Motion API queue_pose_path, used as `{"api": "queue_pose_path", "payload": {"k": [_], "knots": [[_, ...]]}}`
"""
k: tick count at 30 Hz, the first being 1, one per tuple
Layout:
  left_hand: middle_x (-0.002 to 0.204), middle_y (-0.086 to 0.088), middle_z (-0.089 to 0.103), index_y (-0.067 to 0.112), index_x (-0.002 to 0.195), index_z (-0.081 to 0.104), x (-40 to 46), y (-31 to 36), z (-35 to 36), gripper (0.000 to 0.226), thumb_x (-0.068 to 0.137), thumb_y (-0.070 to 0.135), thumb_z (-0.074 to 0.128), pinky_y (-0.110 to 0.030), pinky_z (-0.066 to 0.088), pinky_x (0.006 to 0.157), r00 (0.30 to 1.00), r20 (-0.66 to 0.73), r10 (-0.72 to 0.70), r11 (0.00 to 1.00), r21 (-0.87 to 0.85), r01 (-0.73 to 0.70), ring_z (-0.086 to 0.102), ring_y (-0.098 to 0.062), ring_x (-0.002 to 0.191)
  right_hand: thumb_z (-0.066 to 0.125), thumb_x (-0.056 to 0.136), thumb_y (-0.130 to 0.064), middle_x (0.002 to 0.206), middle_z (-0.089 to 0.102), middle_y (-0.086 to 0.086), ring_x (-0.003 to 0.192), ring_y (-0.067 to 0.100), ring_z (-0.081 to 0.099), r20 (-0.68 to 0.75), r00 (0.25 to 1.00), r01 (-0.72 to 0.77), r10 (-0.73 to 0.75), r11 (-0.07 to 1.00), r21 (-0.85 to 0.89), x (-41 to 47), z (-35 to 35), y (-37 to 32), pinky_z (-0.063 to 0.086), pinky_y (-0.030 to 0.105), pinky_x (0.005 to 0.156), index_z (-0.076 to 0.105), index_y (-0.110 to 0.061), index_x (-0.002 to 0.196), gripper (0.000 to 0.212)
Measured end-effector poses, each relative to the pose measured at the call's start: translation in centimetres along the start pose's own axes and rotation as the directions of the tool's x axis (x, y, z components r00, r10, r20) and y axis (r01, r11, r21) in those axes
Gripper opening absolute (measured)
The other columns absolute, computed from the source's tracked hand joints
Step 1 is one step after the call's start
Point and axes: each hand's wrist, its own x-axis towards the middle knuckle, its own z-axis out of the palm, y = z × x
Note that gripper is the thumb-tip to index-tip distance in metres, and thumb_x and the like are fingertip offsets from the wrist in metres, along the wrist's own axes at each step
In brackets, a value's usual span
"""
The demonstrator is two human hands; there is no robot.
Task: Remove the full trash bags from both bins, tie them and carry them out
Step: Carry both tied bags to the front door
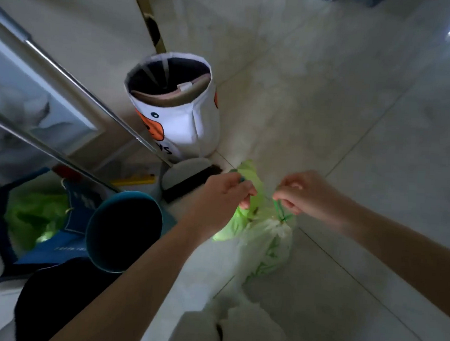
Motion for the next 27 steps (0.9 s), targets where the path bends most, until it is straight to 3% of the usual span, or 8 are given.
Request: {"api": "queue_pose_path", "payload": {"k": [3, 5, 7, 10, 16, 20, 24, 27], "knots": [[0.057, 0.003, 0.062, 0.012, 0.071, 0.067, -0.7, 5.5, 0.7, 0.023, 0.091, 0.009, 0.055, -0.011, 0.037, 0.054, 0.999, 0.017, -0.042, 0.997, 0.070, 0.041, 0.051, 0.005, 0.047, 0.063, 0.080, -0.015, 0.042, 0.049, 0.009, 0.040, 0.015, 0.041, -0.070, 0.990, -0.114, 0.120, 0.990, 0.083, -3.5, -3.8, -1.6, 0.038, 0.025, 0.051, 0.060, 0.006, 0.057, 0.031], [0.057, 0.005, 0.065, 0.017, 0.071, 0.067, -1.5, 9.0, 1.1, 0.023, 0.090, 0.012, 0.055, -0.020, 0.044, 0.062, 0.999, 0.000, -0.055, 0.993, 0.105, 0.054, 0.058, -0.001, 0.055, 0.061, 0.082, -0.012, 0.047, 0.054, 0.014, 0.044, 0.018, 0.046, -0.154, 0.976, -0.138, 0.157, 0.982, 0.128, -6.3, -6.5, -3.5, 0.040, 0.027, 0.055, 0.063, 0.009, 0.063, 0.028], [0.062, 0.004, 0.068, 0.020, 0.072, 0.066, -2.5, 12.7, 1.4, 0.022, 0.091, 0.017, 0.055, -0.031, 0.049, 0.074, 0.999, -0.006, -0.039, 0.985, 0.168, 0.039, 0.066, -0.011, 0.068, 0.059, 0.082, -0.012, 0.051, 0.060, 0.012, 0.049, 0.019, 0.052, -0.225, 0.958, -0.151, 0.178, 0.979, 0.136, -9.2, -9.0, -5.5, 0.044, 0.031, 0.061, 0.064, 0.001, 0.059, 0.027], [0.073, 0.001, 0.070, 0.015, 0.080, 0.066, -4.4, 18.3, 2.0, 0.021, 0.094, 0.022, 0.051, -0.017, 0.043, 0.071, 1.000, 0.009, 0.027, 0.947, 0.321, -0.029, 0.065, -0.014, 0.076, 0.058, 0.084, -0.019, 0.053, 0.061, -0.007, 0.048, 0.004, 0.055, -0.288, 0.937, -0.174, 0.195, 0.980, 0.098, -13.9, -12.2, -8.7, 0.044, 0.023, 0.055, 0.059, -0.022, 0.061, 0.024], [0.064, -0.001, 0.050, 0.003, 0.079, 0.057, -8.3, 27.3, 3.2, 0.023, 0.095, 0.015, 0.048, -0.023, 0.023, 0.058, 0.978, 0.012, 0.209, 0.838, 0.513, -0.185, 0.048, -0.022, 0.064, 0.059, 0.088, -0.021, 0.069, 0.057, -0.007, 0.060, -0.001, 0.050, -0.427, 0.895, -0.125, 0.128, 0.992, 0.037, -22.2, -17.3, -13.0, 0.038, 0.008, 0.052, 0.058, -0.017, 0.085, 0.005], [0.074, -0.006, 0.057, 0.004, 0.085, 0.058, -9.8, 31.8, 4.5, 0.019, 0.096, 0.015, 0.048, -0.022, 0.026, 0.060, 0.959, 0.048, 0.280, 0.782, 0.567, -0.257, 0.049, -0.019, 0.067, 0.058, 0.089, -0.015, 0.069, 0.057, -0.001, 0.058, 0.004, 0.050, -0.528, 0.848, -0.080, 0.038, 0.995, -0.057, -26.9, -20.4, -14.1, 0.039, 0.016, 0.055, 0.057, -0.012, 0.082, 0.008], [0.081, 0.002, 0.056, 0.009, 0.090, 0.060, -10.7, 35.1, 7.6, 0.015, 0.096, 0.017, 0.048, -0.018, 0.028, 0.065, 0.947, 0.118, 0.300, 0.773, 0.552, -0.313, 0.048, -0.013, 0.072, 0.055, 0.091, -0.013, 0.073, 0.058, 0.004, 0.063, 0.016, 0.054, -0.615, 0.787, -0.110, 0.055, 0.993, -0.052, -30.7, -24.1, -13.4, 0.045, 0.026, 0.060, 0.056, -0.009, 0.082, 0.010], [0.080, -0.004, 0.060, 0.008, 0.087, 0.060, -10.9, 36.2, 10.5, 0.017, 0.096, 0.017, 0.048, -0.026, 0.038, 0.065, 0.930, 0.194, 0.313, 0.759, 0.536, -0.368, 0.053, -0.017, 0.072, 0.054, 0.091, -0.013, 0.077, 0.059, 0.004, 0.067, 0.017, 0.054, -0.656, 0.751, -0.158, 0.077, 0.985, -0.064, -32.7, -26.5, -12.2, 0.045, 0.026, 0.062, 0.056, -0.009, 0.084, 0.009]]}}
